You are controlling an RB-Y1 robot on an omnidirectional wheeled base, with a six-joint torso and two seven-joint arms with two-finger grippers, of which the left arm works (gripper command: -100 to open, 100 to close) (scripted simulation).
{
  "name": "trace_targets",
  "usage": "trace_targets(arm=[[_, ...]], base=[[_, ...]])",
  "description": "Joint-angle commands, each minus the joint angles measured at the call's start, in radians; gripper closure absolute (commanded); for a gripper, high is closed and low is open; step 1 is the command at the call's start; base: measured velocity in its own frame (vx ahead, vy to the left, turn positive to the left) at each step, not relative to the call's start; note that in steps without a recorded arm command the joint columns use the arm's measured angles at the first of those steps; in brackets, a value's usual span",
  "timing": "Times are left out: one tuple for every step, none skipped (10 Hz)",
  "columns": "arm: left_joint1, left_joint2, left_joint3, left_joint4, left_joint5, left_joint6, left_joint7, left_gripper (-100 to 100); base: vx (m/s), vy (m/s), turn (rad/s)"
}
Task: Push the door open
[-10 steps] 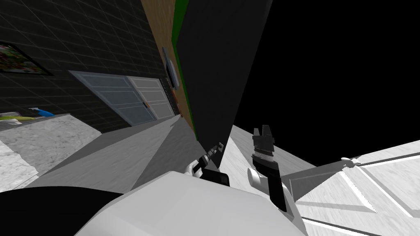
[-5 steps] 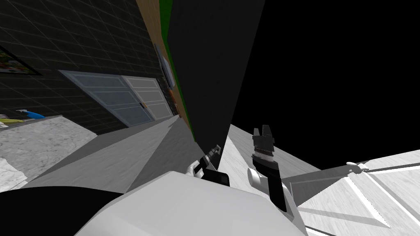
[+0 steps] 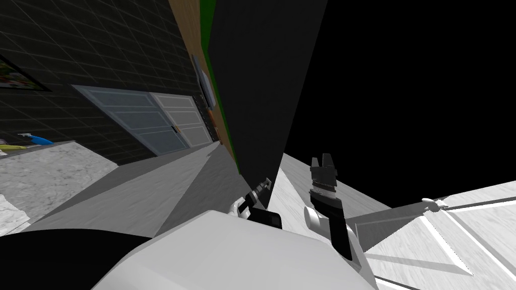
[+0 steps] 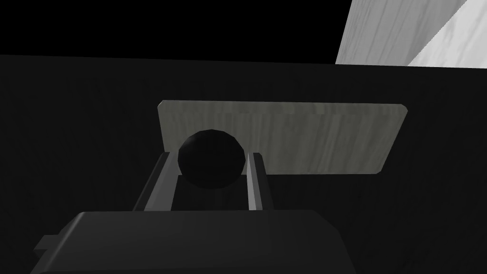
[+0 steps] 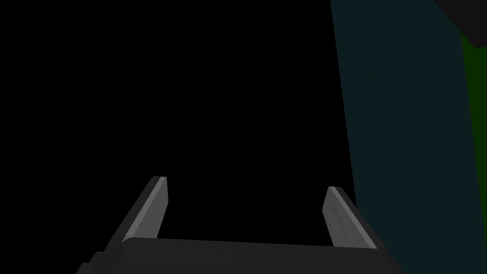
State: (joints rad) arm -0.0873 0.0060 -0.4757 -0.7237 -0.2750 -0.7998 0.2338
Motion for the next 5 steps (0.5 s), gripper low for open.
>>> trace_targets(arm=[[-0.002, 0.009, 0.013, 0.002, 0.007, 0.001, -0.005, 100], [-0.002, 0.011, 0.016, 0.003, 0.009, 0.001, -0.007, 100], [-0.004, 0.017, 0.027, 0.004, 0.015, 0.002, -0.011, 100], [-0.005, 0.023, 0.038, 0.006, 0.022, 0.002, -0.016, 100], [-0.006, 0.026, 0.045, 0.007, 0.026, 0.003, -0.019, 100]], base=[[0.028, -0.092, 0.016], [0.077, -0.135, 0.044], [0.115, -0.146, 0.028], [0.128, -0.179, 0.023], [0.130, -0.168, 0.022]])
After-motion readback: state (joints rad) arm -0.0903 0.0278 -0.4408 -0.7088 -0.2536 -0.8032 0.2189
